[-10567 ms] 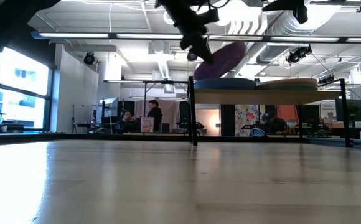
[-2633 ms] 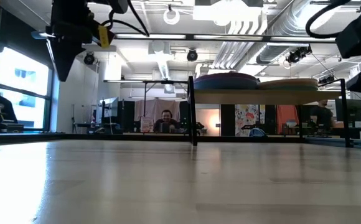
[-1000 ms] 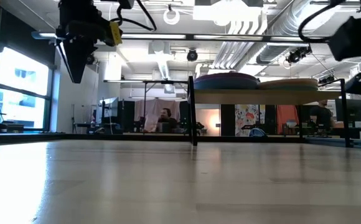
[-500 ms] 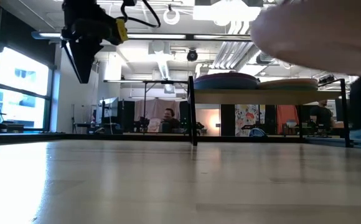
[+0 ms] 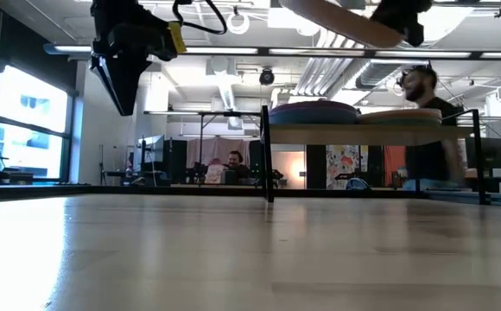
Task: Place and stack plates onto a shelf
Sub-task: Stack the orange plate on the purple stacked plates on the shelf
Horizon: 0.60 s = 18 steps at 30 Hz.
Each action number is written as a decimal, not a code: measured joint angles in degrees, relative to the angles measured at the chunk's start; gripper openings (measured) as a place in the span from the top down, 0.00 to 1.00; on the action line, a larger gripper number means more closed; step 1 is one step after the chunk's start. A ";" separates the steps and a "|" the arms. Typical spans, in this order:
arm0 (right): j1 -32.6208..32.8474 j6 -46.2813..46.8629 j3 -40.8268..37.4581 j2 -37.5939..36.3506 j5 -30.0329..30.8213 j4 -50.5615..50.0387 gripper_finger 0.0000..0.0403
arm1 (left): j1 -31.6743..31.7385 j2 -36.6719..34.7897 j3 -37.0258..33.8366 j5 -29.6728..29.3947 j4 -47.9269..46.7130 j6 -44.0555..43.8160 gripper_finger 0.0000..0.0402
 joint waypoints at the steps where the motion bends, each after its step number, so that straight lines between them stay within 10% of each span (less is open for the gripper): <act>1: -1.74 -0.91 1.29 0.52 0.00 -0.30 1.00 | 0.00 0.00 0.00 0.02 0.06 0.00 0.81; 11: -19.79 -4.93 9.72 9.38 -0.99 -0.23 1.00 | 0.00 0.00 0.00 0.02 0.10 -0.02 0.81; 18: -33.04 -4.58 14.10 18.81 -13.29 -0.88 1.00 | 0.00 0.00 0.00 0.02 0.10 -0.04 0.81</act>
